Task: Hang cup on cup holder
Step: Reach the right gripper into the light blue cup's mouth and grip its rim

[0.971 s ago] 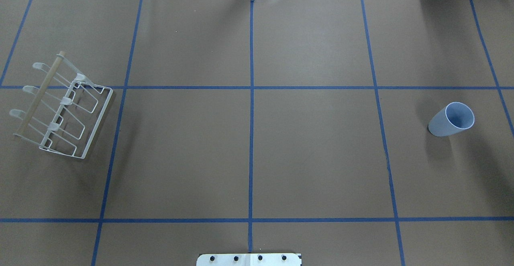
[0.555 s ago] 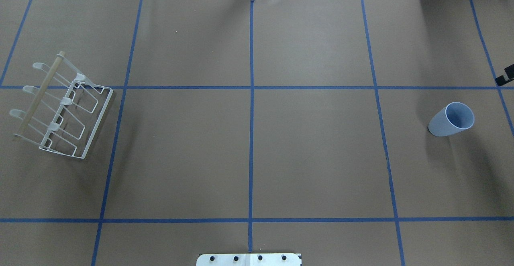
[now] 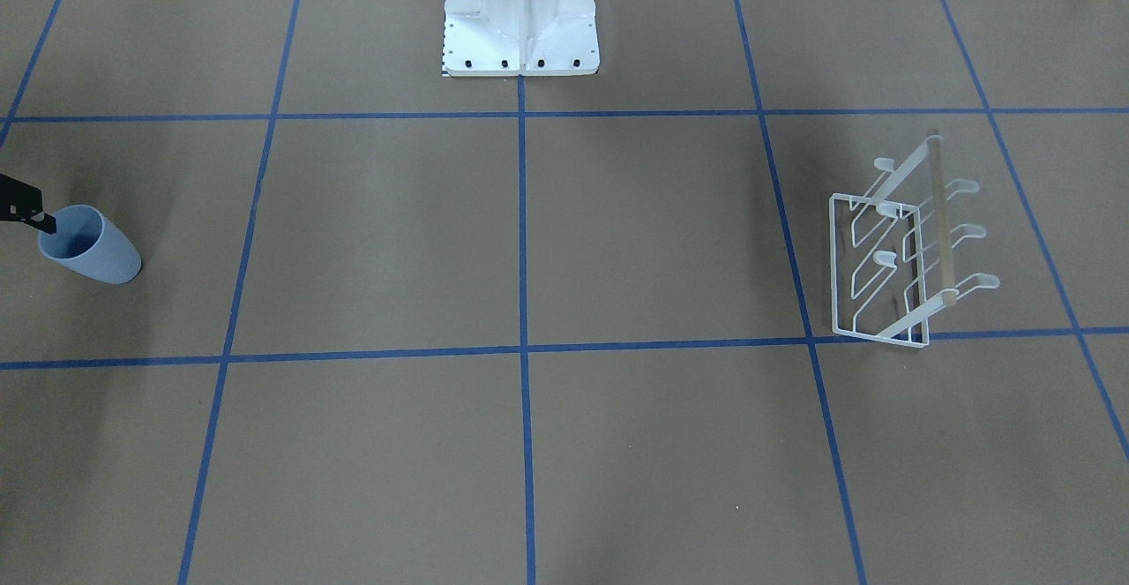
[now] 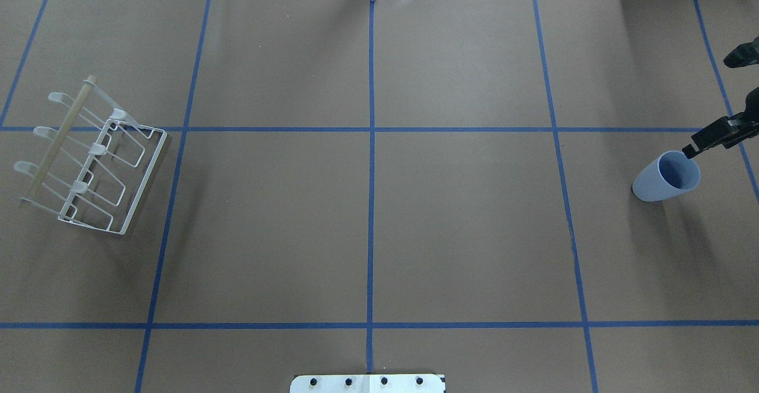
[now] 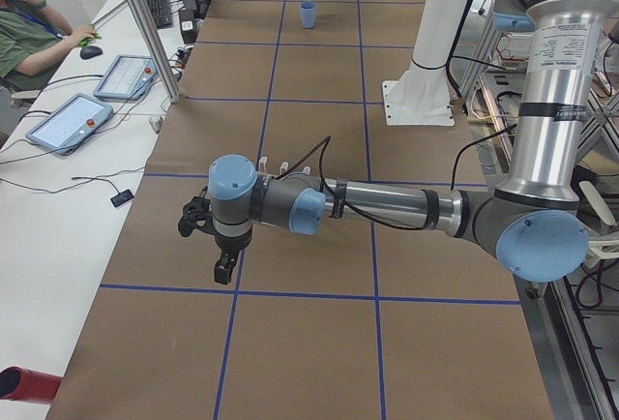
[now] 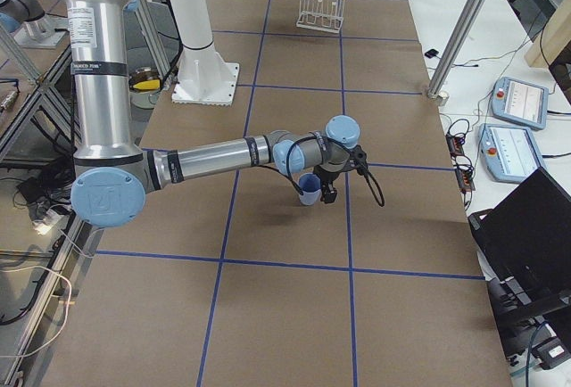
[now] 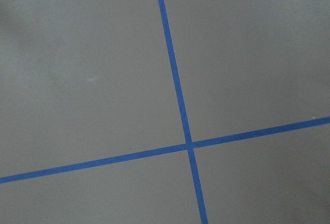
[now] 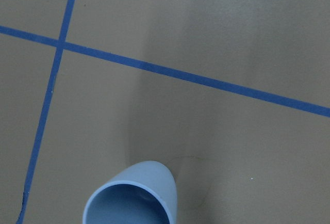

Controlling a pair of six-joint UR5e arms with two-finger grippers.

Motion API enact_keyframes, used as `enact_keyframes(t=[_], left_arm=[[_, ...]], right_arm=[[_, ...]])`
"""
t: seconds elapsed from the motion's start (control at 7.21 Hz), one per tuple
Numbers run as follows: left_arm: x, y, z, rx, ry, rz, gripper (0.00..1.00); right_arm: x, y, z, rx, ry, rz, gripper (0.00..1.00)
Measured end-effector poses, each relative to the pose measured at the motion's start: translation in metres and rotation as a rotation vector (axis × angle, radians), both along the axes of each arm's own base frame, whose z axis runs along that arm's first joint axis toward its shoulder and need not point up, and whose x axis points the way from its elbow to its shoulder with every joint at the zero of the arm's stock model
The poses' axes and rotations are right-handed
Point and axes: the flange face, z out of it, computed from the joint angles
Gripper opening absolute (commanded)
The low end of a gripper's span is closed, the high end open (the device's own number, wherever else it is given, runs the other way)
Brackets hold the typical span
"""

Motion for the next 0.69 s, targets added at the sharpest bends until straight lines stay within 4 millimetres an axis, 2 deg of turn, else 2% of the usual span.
enact_keyframes(t=[0.55,0.69], left_arm=[[0.000,0.000,0.001,-0.001,0.000,0.000,0.99],[0.000,0.000,0.001,-0.001,0.000,0.000,0.99]], right_arm=[[-0.021,0.000,0.027,-0.049,0.019,-0.038,1.00],[-0.028,0.001,0.030,-0.054,0.022,-0.050,0.97]])
